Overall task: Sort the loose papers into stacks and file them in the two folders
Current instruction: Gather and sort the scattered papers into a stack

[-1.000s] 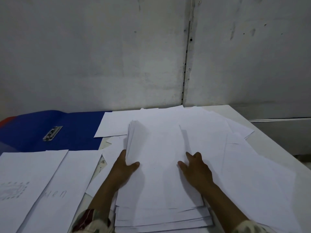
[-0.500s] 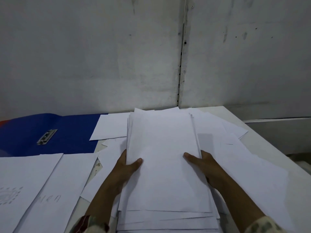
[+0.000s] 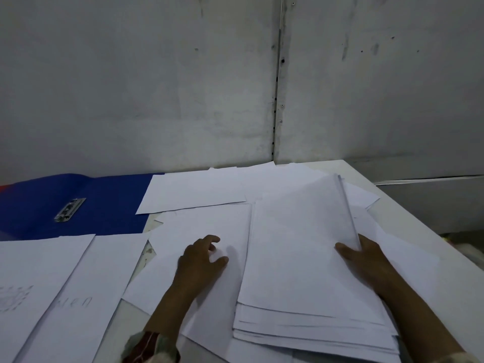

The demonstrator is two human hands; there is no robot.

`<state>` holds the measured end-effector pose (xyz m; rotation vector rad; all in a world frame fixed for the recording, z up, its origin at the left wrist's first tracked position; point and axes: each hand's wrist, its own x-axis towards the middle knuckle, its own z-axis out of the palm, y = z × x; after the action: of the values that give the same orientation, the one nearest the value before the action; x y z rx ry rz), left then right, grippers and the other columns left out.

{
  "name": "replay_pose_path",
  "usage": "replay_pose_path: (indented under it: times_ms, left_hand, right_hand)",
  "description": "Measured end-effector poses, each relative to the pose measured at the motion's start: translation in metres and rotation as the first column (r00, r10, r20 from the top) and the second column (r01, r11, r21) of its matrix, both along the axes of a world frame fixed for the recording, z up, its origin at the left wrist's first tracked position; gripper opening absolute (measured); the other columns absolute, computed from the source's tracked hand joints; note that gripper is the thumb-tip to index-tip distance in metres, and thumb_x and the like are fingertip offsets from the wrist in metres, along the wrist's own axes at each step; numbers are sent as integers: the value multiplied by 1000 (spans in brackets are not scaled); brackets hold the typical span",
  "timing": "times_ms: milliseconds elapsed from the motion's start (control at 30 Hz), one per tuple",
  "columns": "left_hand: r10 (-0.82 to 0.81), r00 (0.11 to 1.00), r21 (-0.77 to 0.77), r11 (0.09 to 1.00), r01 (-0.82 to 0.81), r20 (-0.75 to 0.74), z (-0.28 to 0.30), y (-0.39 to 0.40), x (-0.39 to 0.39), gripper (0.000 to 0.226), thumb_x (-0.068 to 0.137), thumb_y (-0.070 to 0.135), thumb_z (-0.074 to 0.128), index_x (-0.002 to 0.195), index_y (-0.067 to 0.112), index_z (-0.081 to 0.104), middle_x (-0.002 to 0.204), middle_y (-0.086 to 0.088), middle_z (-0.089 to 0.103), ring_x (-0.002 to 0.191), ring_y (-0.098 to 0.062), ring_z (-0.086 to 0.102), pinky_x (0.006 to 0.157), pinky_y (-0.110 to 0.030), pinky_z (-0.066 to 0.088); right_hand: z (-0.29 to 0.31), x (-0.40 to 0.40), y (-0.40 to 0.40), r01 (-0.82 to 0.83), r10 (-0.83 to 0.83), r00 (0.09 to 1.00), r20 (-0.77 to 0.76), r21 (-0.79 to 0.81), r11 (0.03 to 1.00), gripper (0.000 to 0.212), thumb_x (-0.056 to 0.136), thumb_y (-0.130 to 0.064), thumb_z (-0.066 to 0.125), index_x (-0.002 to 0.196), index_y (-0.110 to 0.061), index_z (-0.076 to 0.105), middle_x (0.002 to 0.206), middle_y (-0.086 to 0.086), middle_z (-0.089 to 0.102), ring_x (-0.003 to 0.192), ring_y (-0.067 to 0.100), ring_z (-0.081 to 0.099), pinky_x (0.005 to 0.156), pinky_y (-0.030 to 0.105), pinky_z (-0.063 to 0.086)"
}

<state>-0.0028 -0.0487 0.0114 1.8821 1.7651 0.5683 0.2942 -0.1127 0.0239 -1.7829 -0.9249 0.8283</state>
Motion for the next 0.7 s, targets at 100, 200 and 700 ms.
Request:
replay_pose_path:
  times_ms: [100,200,700]
  left_hand:
    - [91,954,-27,994,-103,-286,-2,-3,-3,73,80,57,56,139,24,31,142,-3,38,130,-26,38,104,-41,34]
    - [180,924,-57,976,-211,-338,-7,-3,-10,88,74,69,52,142,22,23,148,-6,29,136,-29,29,108,-46,28]
    - [333,921,-213,903,-373,-201,15,4,-55,128,45,64,79,142,9,16,142,-16,33,129,-35,38,104,-48,36]
  right_hand:
    - [-4,11,-6,25,-25,1000,-18,-6,1000,33,89,-12,60,118,3,56,102,14,61,90,28,57,79,31,43]
    - [-4,13,-10,30,-30,999,-30,-9,1000,31,89,-12,59,118,1,56,102,14,61,89,27,56,81,32,43]
    - [-4,7,-7,21,-20,999,-38,34,999,30,88,-6,59,117,4,56,100,13,58,88,27,54,82,33,41]
